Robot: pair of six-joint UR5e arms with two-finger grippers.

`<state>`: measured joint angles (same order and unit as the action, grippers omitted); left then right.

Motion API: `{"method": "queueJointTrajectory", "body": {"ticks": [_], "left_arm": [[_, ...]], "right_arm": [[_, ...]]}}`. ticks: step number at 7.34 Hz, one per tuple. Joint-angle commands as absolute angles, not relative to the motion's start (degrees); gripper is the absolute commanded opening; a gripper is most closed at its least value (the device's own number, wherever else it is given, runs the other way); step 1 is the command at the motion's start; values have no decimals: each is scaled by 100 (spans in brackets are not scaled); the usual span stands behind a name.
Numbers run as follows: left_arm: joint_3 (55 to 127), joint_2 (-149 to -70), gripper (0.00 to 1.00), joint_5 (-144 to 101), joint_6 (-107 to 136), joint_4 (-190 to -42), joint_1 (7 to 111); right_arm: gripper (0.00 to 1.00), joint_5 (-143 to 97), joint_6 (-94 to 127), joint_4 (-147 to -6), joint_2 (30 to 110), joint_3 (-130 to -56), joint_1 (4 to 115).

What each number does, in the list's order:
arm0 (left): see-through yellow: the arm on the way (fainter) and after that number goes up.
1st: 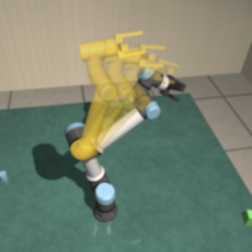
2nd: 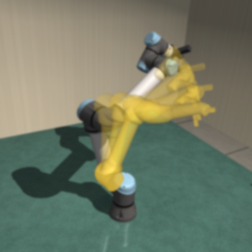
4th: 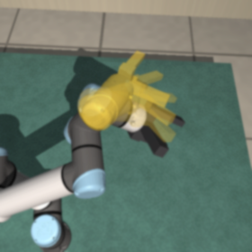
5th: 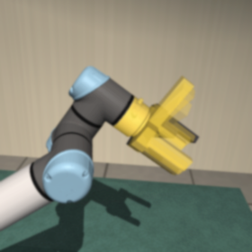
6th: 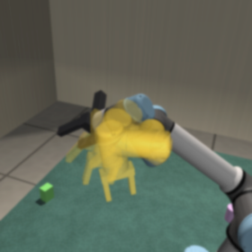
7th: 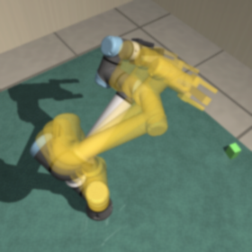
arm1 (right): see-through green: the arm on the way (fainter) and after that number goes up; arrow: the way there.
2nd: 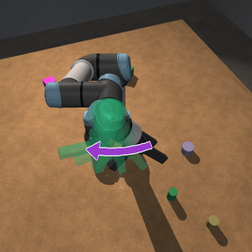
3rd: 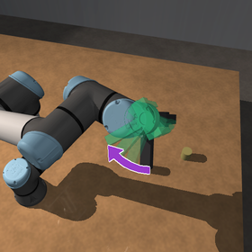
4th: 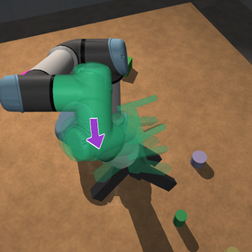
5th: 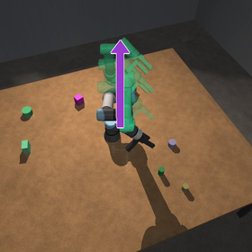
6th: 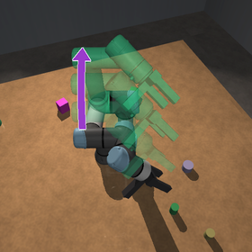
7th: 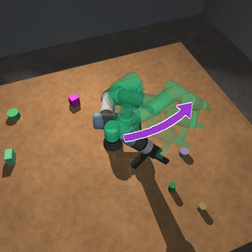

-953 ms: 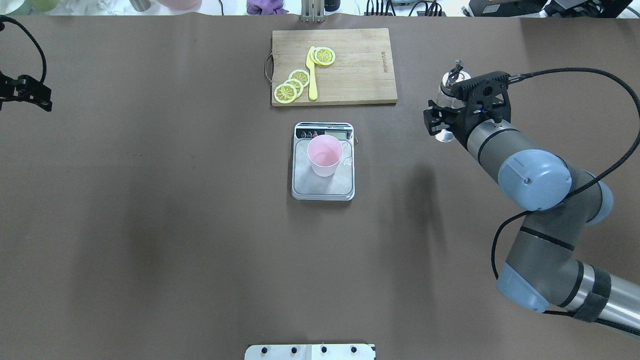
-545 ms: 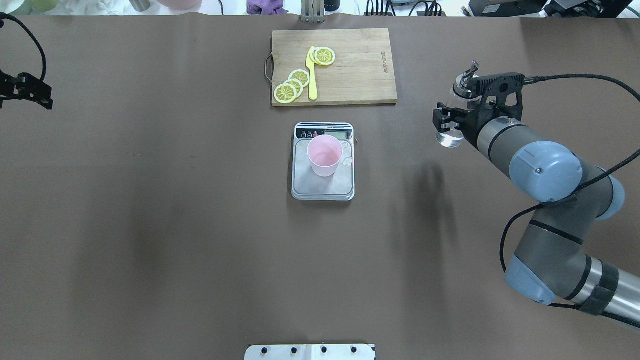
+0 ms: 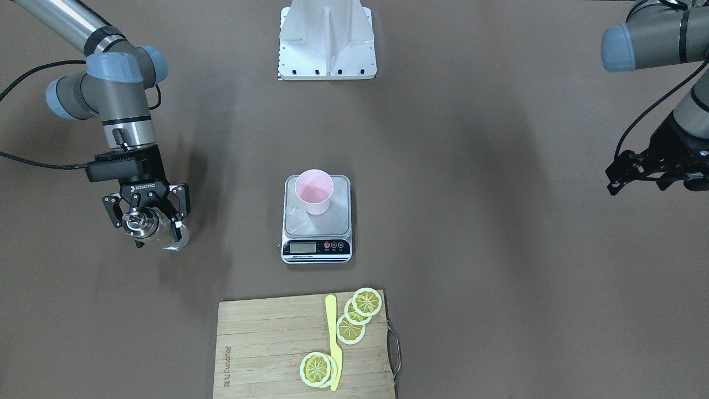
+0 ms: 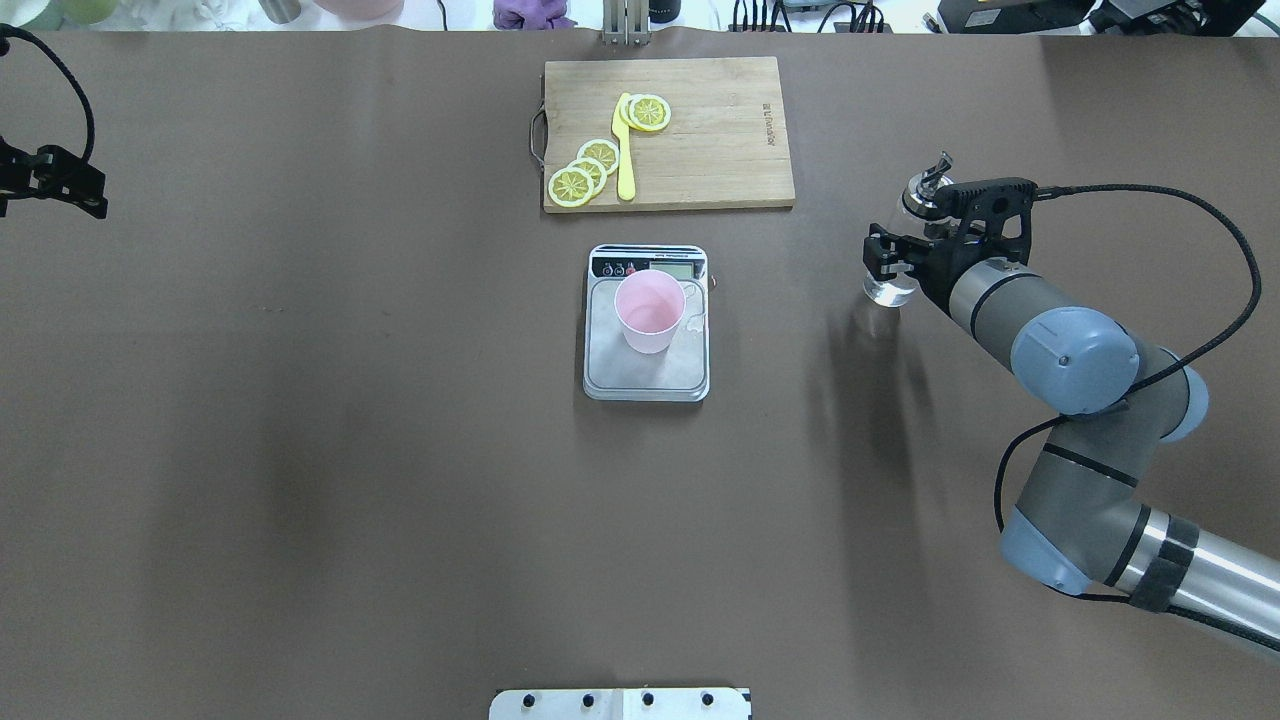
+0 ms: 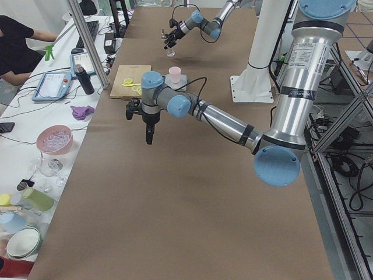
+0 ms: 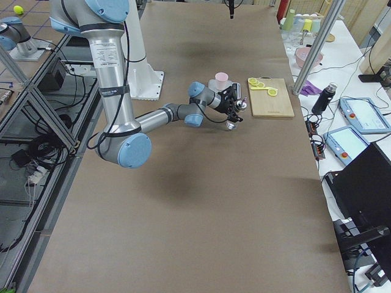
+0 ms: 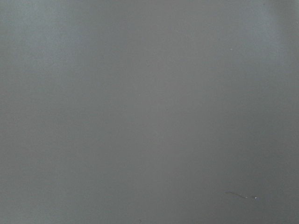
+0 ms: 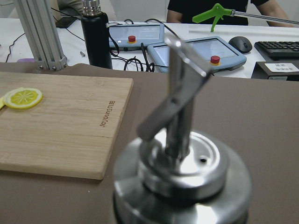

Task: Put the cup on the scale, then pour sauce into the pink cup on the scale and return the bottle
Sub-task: 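Lower the sauce bottle onto the table and open the right gripper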

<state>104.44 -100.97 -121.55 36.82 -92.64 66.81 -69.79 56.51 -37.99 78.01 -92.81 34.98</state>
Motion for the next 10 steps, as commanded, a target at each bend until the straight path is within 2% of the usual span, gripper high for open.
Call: {"method": "queueJointTrajectory", "body": {"ticks": [1,5,6,7,10], "left_arm": [[10441,-10107,99,-12155,3683,-9264,6680],[10415,-10116,99,-12155,3683,-9264,6680],[10406,-10125,99,-12155,3683,-9255,6680],[10406,-10142,99,-12155,3683,-9246,6671],[10406,-10142,99,-12155,3683,-9246,6671]], "right_arm": [[28,-6952,5608,-3595,7805,-9149,3489],[33,-6592,5599,-3604,7813,-9123,3235],[68,-6574,5599,-3604,7813,-9123,3217],[99,-6557,5599,-3604,7813,-9123,3208],[100,-6416,5634,-3595,7910,-9307,3112]]}}
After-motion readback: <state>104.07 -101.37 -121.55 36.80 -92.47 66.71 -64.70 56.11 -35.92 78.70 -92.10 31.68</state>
